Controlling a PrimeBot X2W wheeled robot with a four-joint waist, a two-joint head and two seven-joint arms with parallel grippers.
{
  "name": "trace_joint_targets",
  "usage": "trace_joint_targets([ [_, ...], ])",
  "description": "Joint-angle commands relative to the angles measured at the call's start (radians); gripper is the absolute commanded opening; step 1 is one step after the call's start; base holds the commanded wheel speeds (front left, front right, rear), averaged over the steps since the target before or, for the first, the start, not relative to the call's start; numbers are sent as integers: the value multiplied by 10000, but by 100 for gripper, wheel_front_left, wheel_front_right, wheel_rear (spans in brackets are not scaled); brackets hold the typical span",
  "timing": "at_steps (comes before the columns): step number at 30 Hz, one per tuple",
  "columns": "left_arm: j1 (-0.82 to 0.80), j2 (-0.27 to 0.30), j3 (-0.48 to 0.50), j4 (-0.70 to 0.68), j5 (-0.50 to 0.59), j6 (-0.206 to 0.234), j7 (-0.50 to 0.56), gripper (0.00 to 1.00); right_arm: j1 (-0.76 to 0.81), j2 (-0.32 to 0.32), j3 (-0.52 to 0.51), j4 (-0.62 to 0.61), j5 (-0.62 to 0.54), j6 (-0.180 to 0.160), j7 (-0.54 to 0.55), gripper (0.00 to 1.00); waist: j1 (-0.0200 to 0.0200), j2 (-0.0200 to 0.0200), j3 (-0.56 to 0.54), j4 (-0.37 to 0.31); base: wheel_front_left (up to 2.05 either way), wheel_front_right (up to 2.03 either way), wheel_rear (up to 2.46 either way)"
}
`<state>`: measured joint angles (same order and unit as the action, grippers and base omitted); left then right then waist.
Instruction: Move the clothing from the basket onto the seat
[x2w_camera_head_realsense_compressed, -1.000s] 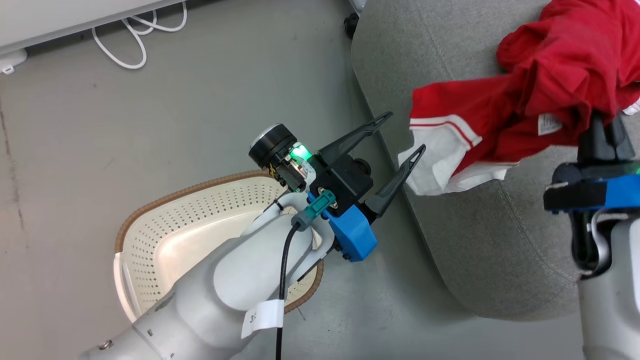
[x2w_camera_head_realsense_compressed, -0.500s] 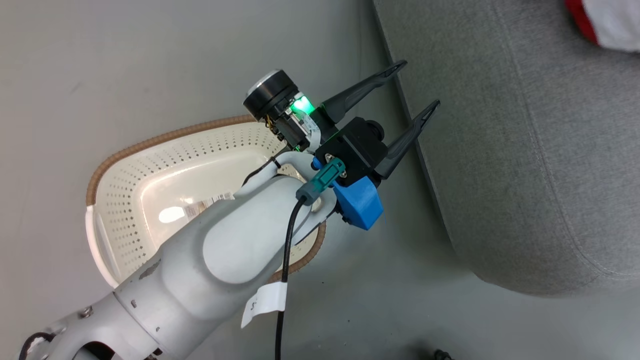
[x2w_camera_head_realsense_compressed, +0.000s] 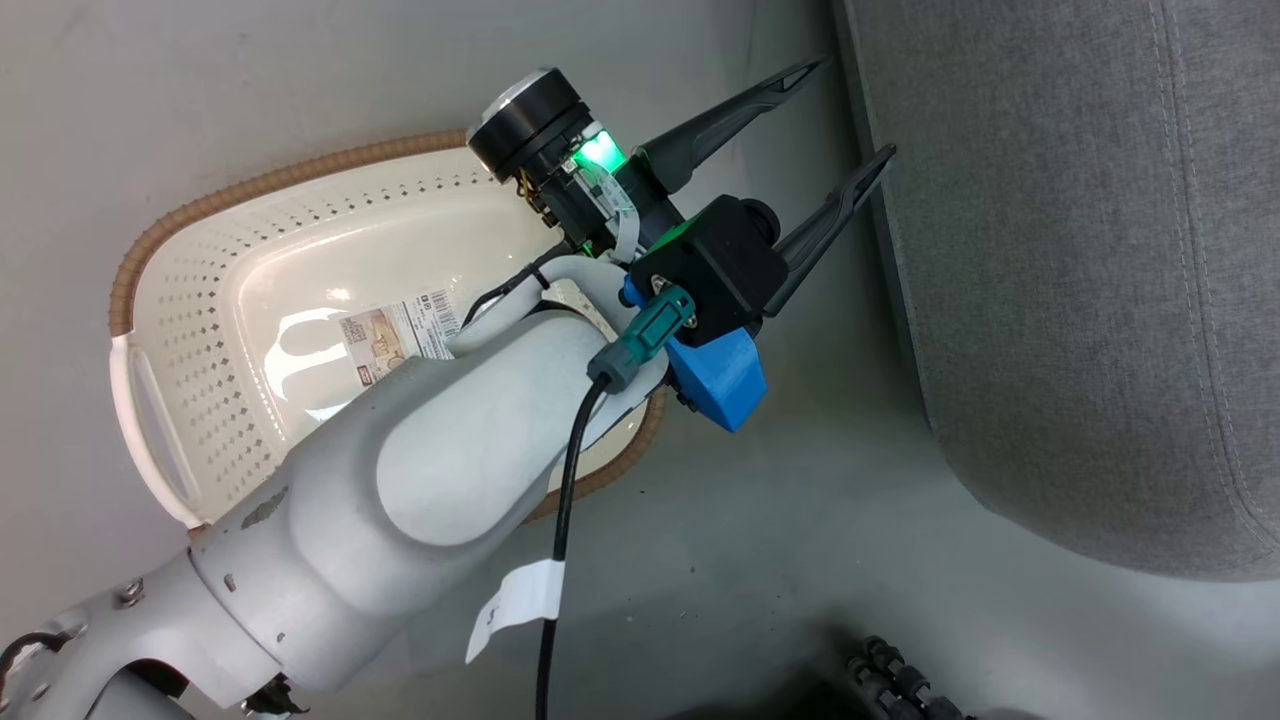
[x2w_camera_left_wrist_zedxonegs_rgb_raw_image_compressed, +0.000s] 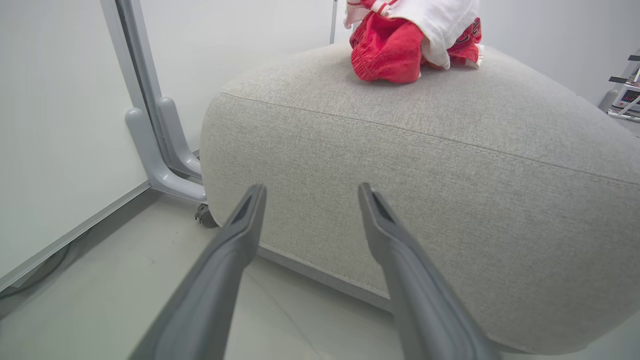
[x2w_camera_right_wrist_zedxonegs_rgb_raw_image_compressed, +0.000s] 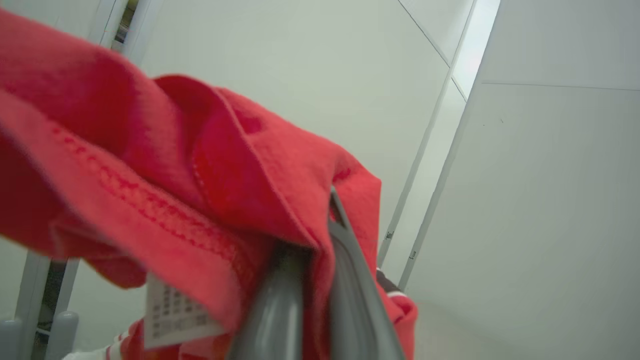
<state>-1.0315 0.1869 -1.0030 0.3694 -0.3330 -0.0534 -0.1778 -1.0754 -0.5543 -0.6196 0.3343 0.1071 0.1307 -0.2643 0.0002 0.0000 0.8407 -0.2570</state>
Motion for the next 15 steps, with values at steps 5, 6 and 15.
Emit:
trace_joint_targets([
  [5, -199, 174, -16, -192, 20, 40, 70, 100, 702, 571, 103, 705, -467, 1, -3, 0, -2, 0, 259, -37, 0, 0, 0],
  [6, -224, 178, -19, -222, 12, 46, 89, 100, 842, 679, 123, 816, -556, 1, -3, 0, -2, 0, 296, -25, 0, 0, 0],
  [15, -281, 234, -56, -362, -40, 123, 133, 100, 1545, 1624, -14, 1983, -837, 1, -1, 0, -2, 0, 458, 111, 0, 0, 0],
])
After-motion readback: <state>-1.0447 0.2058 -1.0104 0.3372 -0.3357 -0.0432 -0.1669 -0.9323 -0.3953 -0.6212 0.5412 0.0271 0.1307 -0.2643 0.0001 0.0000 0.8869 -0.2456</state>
